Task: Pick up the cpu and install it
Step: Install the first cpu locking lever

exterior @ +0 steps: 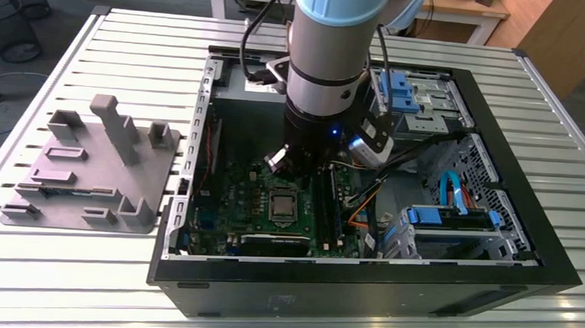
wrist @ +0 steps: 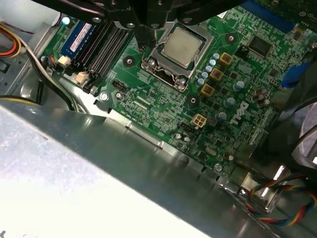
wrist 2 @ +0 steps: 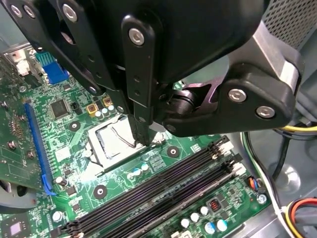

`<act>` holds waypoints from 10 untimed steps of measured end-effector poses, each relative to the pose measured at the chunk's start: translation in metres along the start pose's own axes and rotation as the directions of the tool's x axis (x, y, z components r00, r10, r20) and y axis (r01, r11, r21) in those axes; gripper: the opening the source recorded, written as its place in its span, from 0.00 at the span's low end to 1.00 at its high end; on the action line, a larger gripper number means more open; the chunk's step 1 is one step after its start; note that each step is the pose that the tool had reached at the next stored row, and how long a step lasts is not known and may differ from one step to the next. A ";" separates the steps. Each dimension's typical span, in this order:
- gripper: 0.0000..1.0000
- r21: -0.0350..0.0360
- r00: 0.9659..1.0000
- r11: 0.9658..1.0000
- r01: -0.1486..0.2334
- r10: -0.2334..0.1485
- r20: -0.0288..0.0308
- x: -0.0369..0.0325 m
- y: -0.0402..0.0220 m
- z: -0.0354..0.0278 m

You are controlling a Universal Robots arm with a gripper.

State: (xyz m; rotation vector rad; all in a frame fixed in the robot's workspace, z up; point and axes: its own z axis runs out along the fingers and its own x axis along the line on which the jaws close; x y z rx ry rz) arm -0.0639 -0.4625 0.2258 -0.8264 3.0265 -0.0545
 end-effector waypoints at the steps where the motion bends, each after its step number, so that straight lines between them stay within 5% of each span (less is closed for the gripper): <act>1: 0.11 0.002 1.000 1.000 -0.006 0.006 -0.001 0.0000 0.0000 0.0005; 10: 0.11 0.018 0.999 0.999 -0.043 0.043 -0.012 0.0002 -0.0001 0.0041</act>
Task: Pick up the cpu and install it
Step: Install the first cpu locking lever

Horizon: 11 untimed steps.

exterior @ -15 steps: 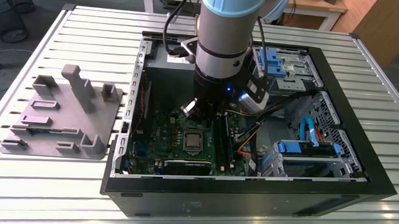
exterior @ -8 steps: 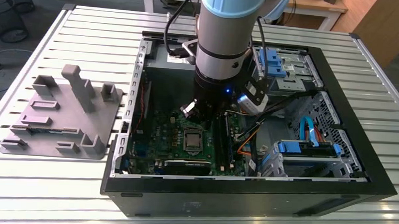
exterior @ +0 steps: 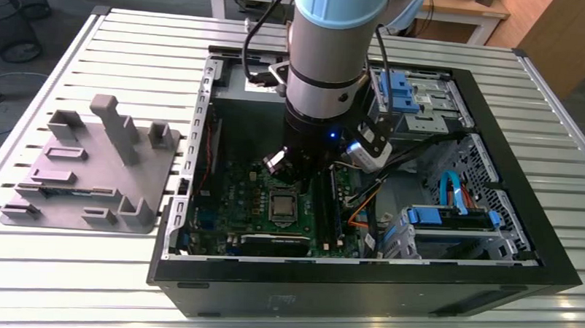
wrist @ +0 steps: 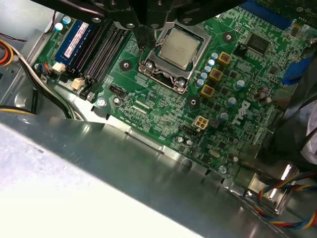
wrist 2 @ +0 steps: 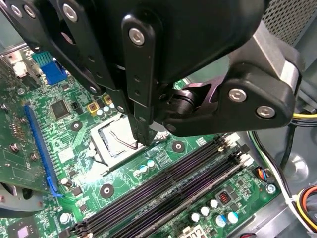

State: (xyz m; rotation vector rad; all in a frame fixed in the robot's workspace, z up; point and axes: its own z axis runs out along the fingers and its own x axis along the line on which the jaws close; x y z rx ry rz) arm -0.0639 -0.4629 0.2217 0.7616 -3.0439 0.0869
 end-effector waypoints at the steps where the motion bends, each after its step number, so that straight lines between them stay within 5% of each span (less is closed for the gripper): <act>1: 0.11 0.000 1.000 1.000 0.000 0.000 0.000 0.0000 0.0000 0.0000; 11: 0.11 0.002 1.000 1.000 0.000 0.000 -0.001 -0.0001 0.0002 0.0037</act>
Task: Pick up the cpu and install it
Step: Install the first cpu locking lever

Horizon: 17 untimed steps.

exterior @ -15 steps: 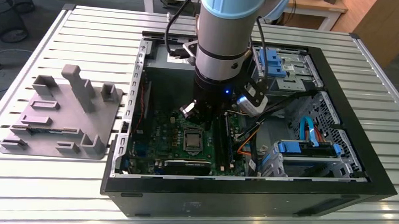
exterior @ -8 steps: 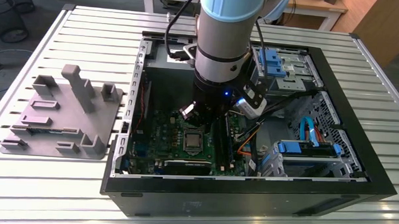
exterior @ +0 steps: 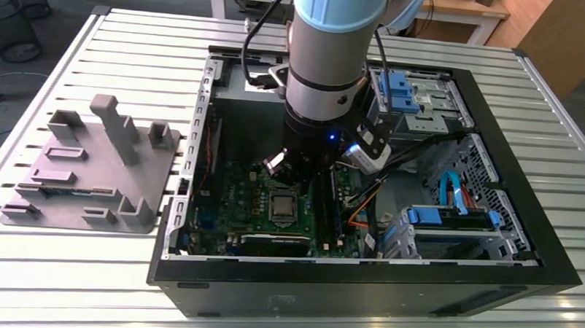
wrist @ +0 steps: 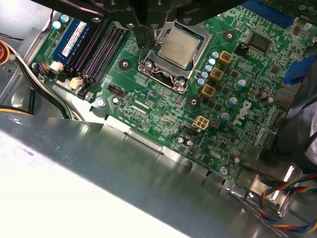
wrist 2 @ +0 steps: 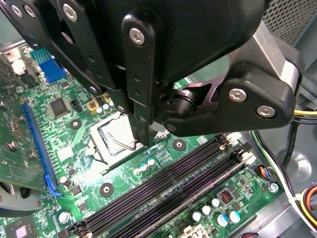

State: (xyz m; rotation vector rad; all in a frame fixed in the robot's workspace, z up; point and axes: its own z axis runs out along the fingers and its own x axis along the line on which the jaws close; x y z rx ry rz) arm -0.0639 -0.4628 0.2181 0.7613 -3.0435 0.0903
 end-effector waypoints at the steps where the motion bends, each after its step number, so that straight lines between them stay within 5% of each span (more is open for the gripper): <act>1: 0.11 0.000 1.000 1.000 0.000 0.000 0.000 0.0000 0.0000 0.0002; 8: 0.11 0.011 1.000 1.000 -0.008 0.008 -0.007 0.0013 -0.0023 0.0016; 17: 0.11 0.012 1.000 1.000 -0.016 0.017 -0.007 0.0051 -0.0091 0.0096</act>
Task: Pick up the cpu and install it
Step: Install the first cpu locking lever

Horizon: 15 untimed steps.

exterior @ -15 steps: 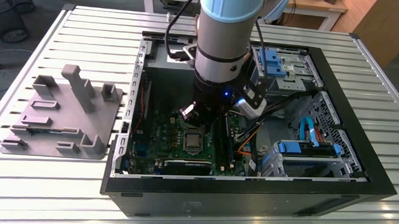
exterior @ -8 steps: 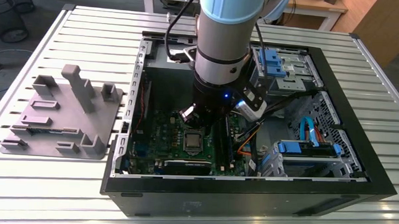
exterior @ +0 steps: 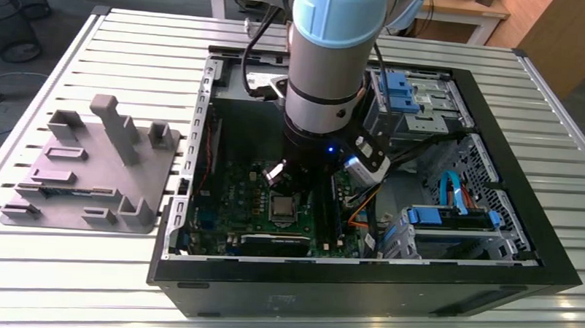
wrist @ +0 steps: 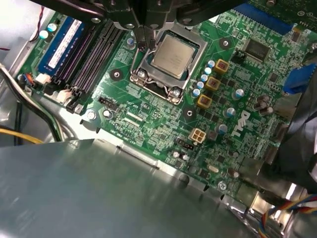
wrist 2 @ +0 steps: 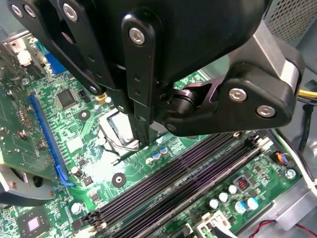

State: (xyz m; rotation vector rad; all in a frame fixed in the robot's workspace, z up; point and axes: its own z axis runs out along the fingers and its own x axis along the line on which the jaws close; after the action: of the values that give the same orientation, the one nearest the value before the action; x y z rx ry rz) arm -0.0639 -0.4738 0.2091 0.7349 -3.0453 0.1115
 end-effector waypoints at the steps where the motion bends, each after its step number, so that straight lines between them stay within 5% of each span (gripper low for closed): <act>1: 0.11 0.000 1.000 1.000 0.000 0.000 0.000 0.0000 0.0000 0.0001; 15: 0.11 0.004 1.000 1.000 -0.002 0.002 -0.002 0.0009 -0.0031 0.0020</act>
State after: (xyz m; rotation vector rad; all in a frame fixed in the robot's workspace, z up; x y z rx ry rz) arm -0.0633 -0.4771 0.2073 0.7319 -3.0447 0.1176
